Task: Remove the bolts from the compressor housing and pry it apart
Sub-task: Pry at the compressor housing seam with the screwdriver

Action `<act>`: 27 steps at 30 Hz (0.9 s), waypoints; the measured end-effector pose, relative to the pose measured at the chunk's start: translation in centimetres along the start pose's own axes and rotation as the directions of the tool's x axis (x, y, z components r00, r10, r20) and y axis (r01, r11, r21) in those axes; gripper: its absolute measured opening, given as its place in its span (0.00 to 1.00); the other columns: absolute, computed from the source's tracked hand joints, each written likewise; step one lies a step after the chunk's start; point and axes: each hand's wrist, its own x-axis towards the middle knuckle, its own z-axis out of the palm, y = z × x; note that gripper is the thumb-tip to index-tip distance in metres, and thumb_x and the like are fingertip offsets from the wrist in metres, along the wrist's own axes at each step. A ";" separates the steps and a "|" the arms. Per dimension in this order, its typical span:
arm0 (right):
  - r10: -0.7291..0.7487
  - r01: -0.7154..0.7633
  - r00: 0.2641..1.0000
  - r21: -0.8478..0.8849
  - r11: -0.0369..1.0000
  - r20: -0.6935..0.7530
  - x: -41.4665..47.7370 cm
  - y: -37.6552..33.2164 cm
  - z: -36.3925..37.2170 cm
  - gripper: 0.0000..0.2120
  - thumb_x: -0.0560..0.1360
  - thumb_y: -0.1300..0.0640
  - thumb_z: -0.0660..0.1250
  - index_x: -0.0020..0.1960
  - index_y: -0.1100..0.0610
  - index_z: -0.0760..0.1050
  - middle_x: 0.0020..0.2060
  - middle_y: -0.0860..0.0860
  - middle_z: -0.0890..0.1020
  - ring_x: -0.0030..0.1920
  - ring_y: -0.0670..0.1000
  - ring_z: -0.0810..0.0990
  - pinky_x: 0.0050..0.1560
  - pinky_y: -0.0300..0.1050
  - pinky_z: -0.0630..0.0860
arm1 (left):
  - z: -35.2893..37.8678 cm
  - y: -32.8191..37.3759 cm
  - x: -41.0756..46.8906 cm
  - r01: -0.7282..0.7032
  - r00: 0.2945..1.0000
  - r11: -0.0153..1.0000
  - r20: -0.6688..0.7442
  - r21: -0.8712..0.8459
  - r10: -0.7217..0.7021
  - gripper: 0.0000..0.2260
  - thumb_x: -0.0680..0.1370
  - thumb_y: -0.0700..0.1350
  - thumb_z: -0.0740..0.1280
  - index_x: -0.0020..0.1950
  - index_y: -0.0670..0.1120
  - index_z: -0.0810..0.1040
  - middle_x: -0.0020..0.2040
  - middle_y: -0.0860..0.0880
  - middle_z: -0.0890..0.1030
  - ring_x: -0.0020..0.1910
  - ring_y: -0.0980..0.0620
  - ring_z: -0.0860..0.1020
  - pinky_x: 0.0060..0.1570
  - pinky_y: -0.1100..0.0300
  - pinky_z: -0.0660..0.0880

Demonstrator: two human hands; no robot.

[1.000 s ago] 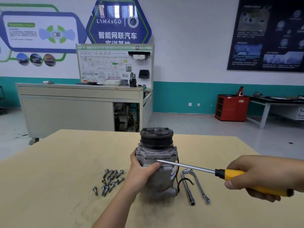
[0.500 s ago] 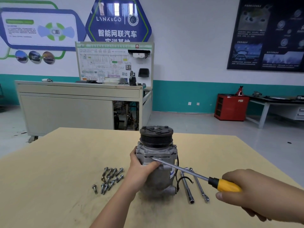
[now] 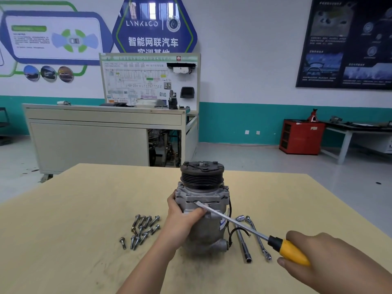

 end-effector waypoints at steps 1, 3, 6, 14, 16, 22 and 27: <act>-0.001 0.001 1.000 -0.010 1.000 -0.006 0.0 0.0 0.1 0.13 0.76 0.34 0.52 0.50 0.43 0.57 0.35 0.46 0.64 0.32 0.44 0.64 0.31 0.35 0.62 | 0.0 0.0 0.0 0.002 1.000 1.000 0.000 -0.001 -0.002 0.34 0.70 0.53 0.75 0.66 0.59 0.54 0.57 0.58 0.72 0.50 0.65 0.72 0.35 0.72 0.71; 0.002 -0.002 1.000 -0.028 1.000 -0.020 0.0 0.0 0.3 0.14 0.76 0.34 0.52 0.50 0.43 0.56 0.34 0.46 0.64 0.32 0.44 0.64 0.30 0.35 0.61 | 0.0 0.1 0.0 0.004 1.000 1.000 0.001 -0.005 -0.004 0.34 0.70 0.53 0.75 0.65 0.60 0.54 0.55 0.61 0.72 0.49 0.66 0.72 0.33 0.73 0.72; 0.006 -0.009 0.999 -0.046 0.999 -0.051 -0.1 0.0 0.5 0.14 0.76 0.34 0.51 0.50 0.43 0.55 0.34 0.48 0.64 0.31 0.45 0.64 0.30 0.36 0.61 | 0.0 0.2 0.0 0.010 1.000 1.000 -0.003 -0.006 -0.010 0.34 0.69 0.54 0.75 0.64 0.60 0.54 0.56 0.59 0.72 0.50 0.66 0.72 0.34 0.72 0.71; -0.006 0.001 0.998 -0.069 0.998 -0.063 -0.1 0.2 1.2 0.15 0.76 0.34 0.50 0.50 0.44 0.54 0.33 0.48 0.64 0.43 0.51 0.69 0.30 0.35 0.60 | 0.0 0.1 -0.1 0.006 1.000 1.000 0.000 -0.011 -0.006 0.36 0.70 0.54 0.74 0.69 0.58 0.54 0.60 0.57 0.73 0.52 0.63 0.73 0.41 0.69 0.71; -0.012 0.007 0.998 -0.079 0.997 -0.066 0.0 0.3 1.4 0.15 0.76 0.34 0.50 0.50 0.44 0.54 0.33 0.47 0.64 0.42 0.50 0.69 0.30 0.34 0.60 | 0.0 0.1 -0.1 0.005 1.000 1.000 -0.002 -0.005 -0.005 0.37 0.70 0.54 0.74 0.70 0.57 0.54 0.62 0.55 0.72 0.53 0.60 0.74 0.41 0.68 0.71; -0.014 0.004 0.997 -0.143 0.990 -0.073 0.5 0.3 2.0 0.15 0.76 0.34 0.50 0.50 0.44 0.53 0.33 0.46 0.63 0.42 0.50 0.69 0.29 0.34 0.58 | 0.0 0.2 -0.1 0.016 1.000 1.000 -0.006 0.015 -0.016 0.37 0.70 0.54 0.74 0.70 0.58 0.53 0.62 0.54 0.72 0.51 0.61 0.74 0.40 0.69 0.70; -0.037 0.015 0.993 -0.191 0.982 -0.115 0.7 0.5 2.9 0.15 0.77 0.35 0.49 0.50 0.46 0.52 0.32 0.48 0.64 0.32 0.47 0.66 0.28 0.36 0.58 | -0.1 0.3 -0.1 0.023 1.000 0.999 -0.010 0.024 -0.022 0.38 0.71 0.54 0.74 0.72 0.57 0.53 0.63 0.53 0.72 0.55 0.55 0.74 0.45 0.63 0.71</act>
